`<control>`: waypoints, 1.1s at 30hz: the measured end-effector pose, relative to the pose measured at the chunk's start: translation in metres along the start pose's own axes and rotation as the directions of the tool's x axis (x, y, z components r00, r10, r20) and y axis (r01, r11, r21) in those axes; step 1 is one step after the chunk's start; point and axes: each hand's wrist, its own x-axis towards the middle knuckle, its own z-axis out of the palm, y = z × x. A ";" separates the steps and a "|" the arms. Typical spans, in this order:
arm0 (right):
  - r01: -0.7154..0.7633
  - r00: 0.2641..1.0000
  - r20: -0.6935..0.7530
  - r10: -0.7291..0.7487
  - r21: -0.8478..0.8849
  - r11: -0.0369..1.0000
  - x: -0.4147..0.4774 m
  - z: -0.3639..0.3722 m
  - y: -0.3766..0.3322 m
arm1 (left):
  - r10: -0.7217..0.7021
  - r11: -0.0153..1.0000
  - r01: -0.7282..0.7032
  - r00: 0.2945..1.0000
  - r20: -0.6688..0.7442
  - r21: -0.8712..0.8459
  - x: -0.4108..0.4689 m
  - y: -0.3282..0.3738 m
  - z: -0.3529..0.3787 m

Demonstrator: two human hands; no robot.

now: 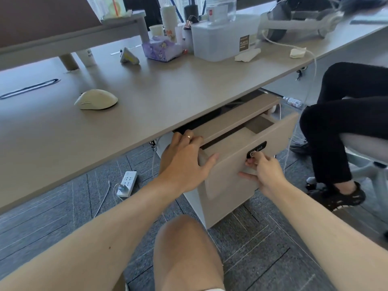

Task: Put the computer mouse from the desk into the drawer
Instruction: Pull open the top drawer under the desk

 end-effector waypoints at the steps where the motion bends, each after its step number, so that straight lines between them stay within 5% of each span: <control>1: 0.002 1.000 -0.004 -0.002 -0.001 1.000 -0.007 -0.007 0.000 | 0.001 1.000 -0.001 1.000 0.012 0.012 0.000 0.002 -0.002; 14: 0.002 0.998 -0.065 -0.002 -0.009 1.000 -0.066 -0.088 0.008 | -0.062 0.978 0.025 0.984 0.170 0.209 -0.003 0.024 -0.013; 33: -0.024 0.997 -0.077 0.027 0.040 0.999 -0.077 -0.111 0.014 | -0.063 0.963 0.017 0.985 0.162 0.271 -0.003 0.030 -0.012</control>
